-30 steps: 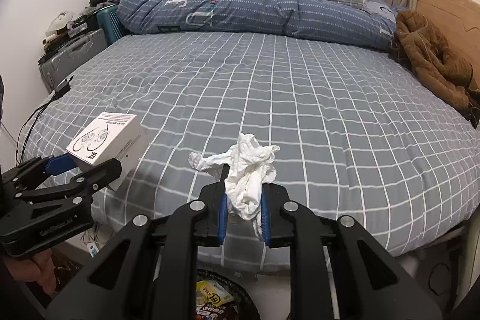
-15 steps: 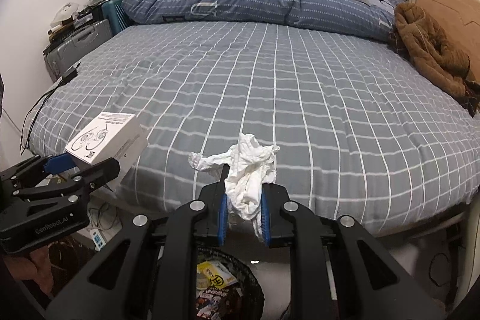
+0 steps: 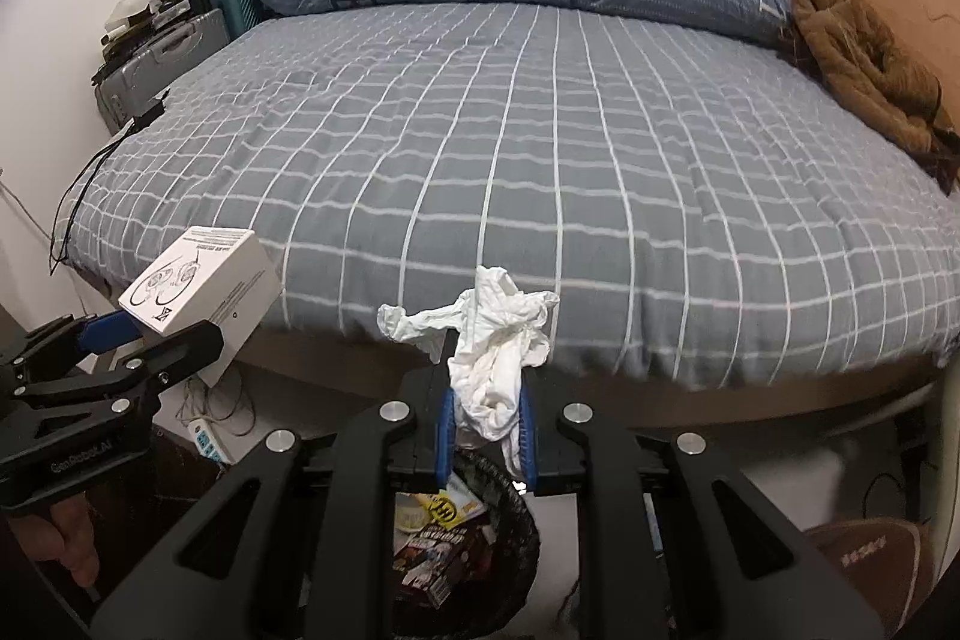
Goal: Collect trash
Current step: 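Carry the white box and white tissue with both tools over the black bin, then open the right tool to drop the tissue while the left tool drops the white box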
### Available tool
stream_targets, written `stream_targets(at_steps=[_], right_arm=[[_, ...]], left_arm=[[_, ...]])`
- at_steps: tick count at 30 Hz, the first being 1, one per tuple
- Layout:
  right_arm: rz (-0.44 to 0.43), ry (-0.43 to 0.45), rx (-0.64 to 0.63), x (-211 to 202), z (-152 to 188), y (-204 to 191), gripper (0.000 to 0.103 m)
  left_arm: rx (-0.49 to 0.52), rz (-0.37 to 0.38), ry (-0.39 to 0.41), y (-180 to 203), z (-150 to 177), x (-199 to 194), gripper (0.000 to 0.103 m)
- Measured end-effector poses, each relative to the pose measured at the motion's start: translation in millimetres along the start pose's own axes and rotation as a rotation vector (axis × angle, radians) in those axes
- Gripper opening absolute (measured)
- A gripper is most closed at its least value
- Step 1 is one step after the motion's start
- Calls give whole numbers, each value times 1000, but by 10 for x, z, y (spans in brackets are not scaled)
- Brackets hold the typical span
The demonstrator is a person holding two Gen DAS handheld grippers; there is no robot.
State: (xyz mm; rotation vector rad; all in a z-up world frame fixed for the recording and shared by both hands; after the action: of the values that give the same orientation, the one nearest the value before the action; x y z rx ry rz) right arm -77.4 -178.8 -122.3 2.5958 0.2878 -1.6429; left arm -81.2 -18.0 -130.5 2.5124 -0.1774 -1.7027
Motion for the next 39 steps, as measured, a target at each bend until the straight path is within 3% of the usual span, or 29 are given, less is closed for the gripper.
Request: stream_targets(at_steps=[15, 30, 37, 39], right_arm=[[-52, -150, -10, 256, 539, -280, 16], [-63, -406, -14, 1250, 805, -461, 18], [-57, -477, -43, 1495, 913, -660, 18], [-53, -489, -53, 1522, 930, -727, 22]], left_arm=[[-39, 14, -141, -159, 559, 308, 69], [-55, -29, -297, -459, 706, 1051, 69], [-91, -41, -318, -665, 753, 1186, 69], [-106, -49, -319, -754, 785, 1179, 69]])
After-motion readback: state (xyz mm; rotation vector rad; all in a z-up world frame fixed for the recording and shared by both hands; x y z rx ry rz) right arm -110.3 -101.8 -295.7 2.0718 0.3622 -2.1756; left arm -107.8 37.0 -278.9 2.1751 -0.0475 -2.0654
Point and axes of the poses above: each gripper's, at about its wrist camera, not at the fingertips, and x roughly the way its jaws point, y to its right, z to its underside, the point moved 8 cm from there along x, roughly the way its jaws point, and after that the axes turned 14 degrees about -y, right-handed, at the moved point
